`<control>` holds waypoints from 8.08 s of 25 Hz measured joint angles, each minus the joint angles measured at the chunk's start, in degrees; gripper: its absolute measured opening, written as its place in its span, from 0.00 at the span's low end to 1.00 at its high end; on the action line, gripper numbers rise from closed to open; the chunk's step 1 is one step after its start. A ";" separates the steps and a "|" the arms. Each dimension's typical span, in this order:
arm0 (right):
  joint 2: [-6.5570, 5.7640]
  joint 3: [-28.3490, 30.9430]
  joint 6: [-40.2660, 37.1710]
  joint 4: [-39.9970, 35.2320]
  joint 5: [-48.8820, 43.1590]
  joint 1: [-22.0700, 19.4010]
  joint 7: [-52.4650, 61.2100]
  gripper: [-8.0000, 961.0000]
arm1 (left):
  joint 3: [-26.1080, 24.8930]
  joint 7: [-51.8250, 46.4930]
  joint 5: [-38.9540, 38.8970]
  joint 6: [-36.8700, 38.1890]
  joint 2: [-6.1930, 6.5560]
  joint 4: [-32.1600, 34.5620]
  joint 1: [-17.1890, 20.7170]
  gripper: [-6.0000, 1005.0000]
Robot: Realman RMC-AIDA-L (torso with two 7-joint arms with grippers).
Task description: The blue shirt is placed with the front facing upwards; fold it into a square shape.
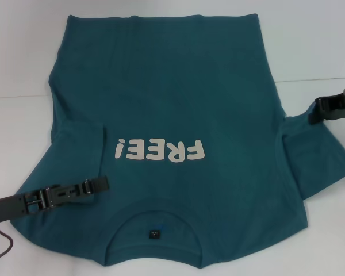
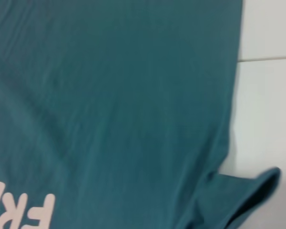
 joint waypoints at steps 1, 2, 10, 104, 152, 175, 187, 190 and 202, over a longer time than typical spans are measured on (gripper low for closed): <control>-0.10 0.00 -0.14 -0.46 -0.86 0.01 0.44 0.03 | 0.00 -0.01 0.00 -0.01 0.00 0.00 0.00 0.66; -0.16 0.00 -0.20 -0.76 -1.60 0.01 0.80 0.03 | 0.00 -0.01 0.00 0.00 0.00 0.00 -0.01 0.66; -1.04 0.55 -0.17 -1.37 -3.39 0.01 1.71 0.04 | 0.00 -0.02 0.00 -0.02 -0.07 0.00 -0.03 0.66; -1.70 5.59 -8.44 1.45 23.02 -8.67 -6.80 0.91 | -3.25 -0.23 -0.79 -0.89 -0.09 -0.09 0.58 0.66; 4.87 1.52 15.32 14.54 11.73 -2.04 -5.35 0.90 | -3.92 -0.01 -0.79 -0.89 0.44 -2.82 1.08 0.66; 6.10 1.35 11.58 12.80 15.38 -0.45 -6.77 0.90 | -4.04 0.05 -0.79 -0.89 0.44 -2.95 1.11 0.66; 6.35 1.53 6.67 12.16 21.17 0.19 -11.68 0.90 | -4.48 0.25 -0.79 -1.40 0.44 -2.99 1.11 0.66; 5.87 1.83 4.15 11.72 21.78 0.13 -11.79 0.90 | -4.55 0.25 -0.79 -1.42 0.45 -2.99 1.11 0.66; 9.18 1.97 -0.88 1.11 32.48 -10.19 -43.25 0.90 | -4.58 4.67 -0.79 -1.00 1.72 -2.86 1.67 0.66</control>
